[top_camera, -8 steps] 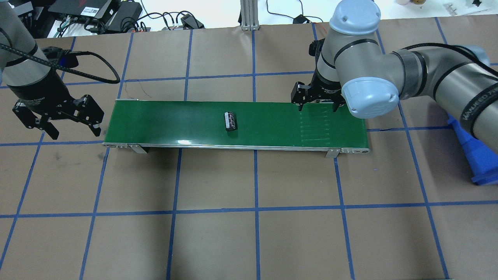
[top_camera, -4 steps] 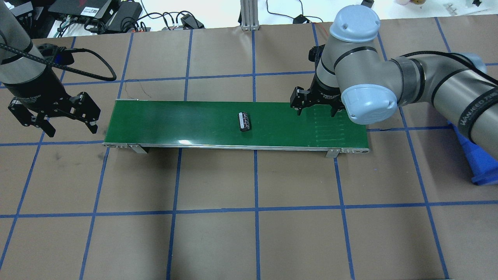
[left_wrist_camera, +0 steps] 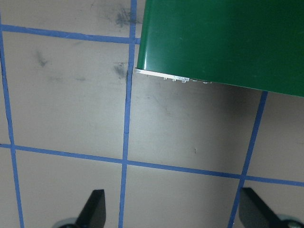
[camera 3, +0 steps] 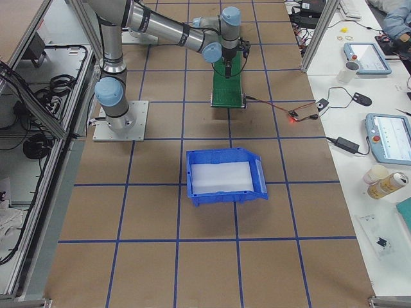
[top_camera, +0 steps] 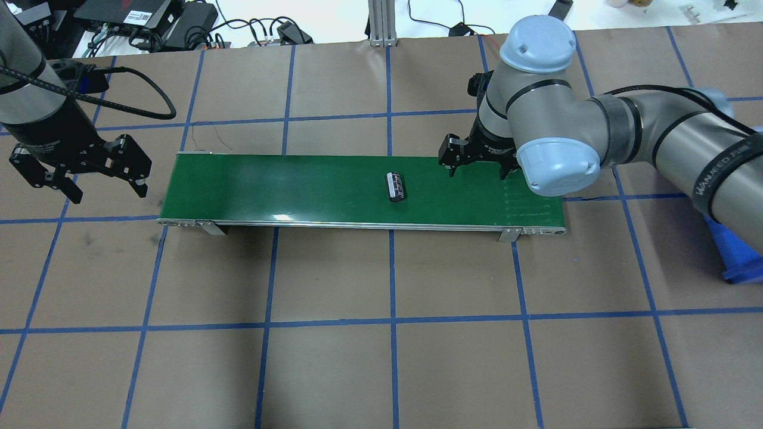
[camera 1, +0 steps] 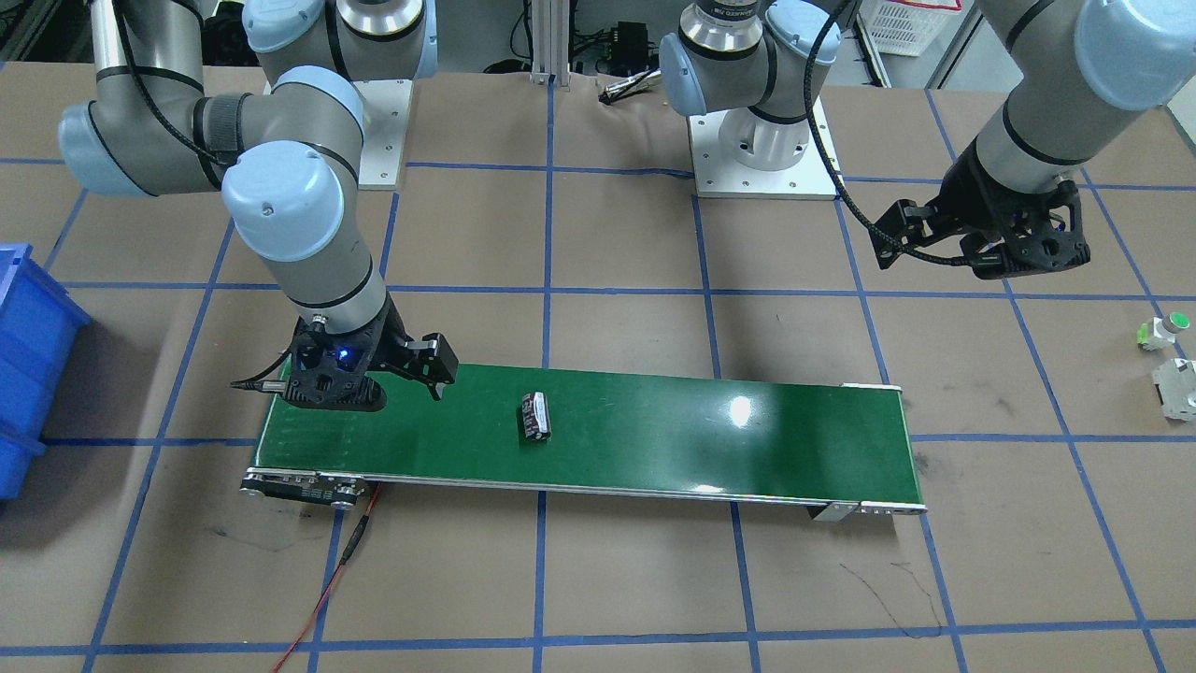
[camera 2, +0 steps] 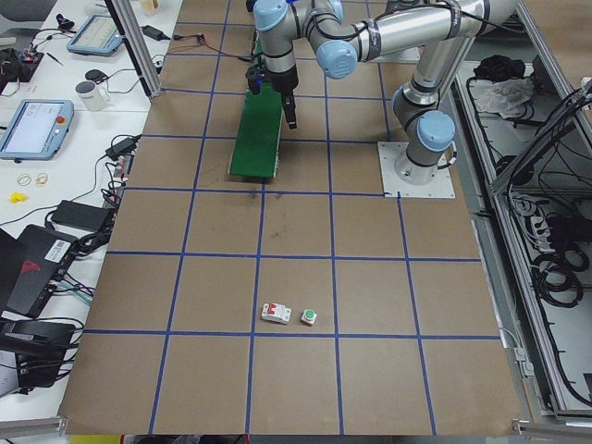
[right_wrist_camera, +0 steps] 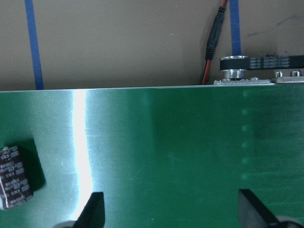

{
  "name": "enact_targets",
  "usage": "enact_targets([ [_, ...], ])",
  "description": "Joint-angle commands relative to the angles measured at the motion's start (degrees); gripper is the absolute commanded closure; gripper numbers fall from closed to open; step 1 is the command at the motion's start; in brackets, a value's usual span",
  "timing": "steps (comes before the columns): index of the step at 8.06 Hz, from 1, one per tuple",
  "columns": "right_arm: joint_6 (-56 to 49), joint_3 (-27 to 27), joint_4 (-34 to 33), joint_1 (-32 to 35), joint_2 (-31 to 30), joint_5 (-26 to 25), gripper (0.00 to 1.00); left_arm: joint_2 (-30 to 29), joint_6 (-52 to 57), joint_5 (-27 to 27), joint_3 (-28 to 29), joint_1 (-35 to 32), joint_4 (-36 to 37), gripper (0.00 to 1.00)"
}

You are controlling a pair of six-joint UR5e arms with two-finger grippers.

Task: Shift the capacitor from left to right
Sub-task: 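Lower the right gripper and grasp the capacitor on the belt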

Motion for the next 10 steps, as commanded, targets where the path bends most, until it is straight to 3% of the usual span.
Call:
enact_targets([
  [1,2.6,0.0,-1.3,1.9,1.3,-0.1,0.02,0.2,1.0,0.1,0.0,0.2,0.2,0.0],
  [3,3.4,0.0,-2.2,3.4,1.6,-0.1,0.02,0.7,1.1,1.0,0.0,0.3,-0.2,0.0],
  [5,3.6,0.1,-2.2,3.6,2.3,-0.9,0.04,1.3,4.2,6.1,-0.5,1.3,0.3,0.0],
  [8,3.1,0.0,-2.2,3.6,2.8,-1.1,0.03,0.9,5.2,5.1,0.0,3.5,0.8,0.0],
  [10,2.1,0.0,-2.2,3.6,3.0,-1.8,0.05,1.4,8.8,2.1,0.2,4.9,5.8,0.0],
])
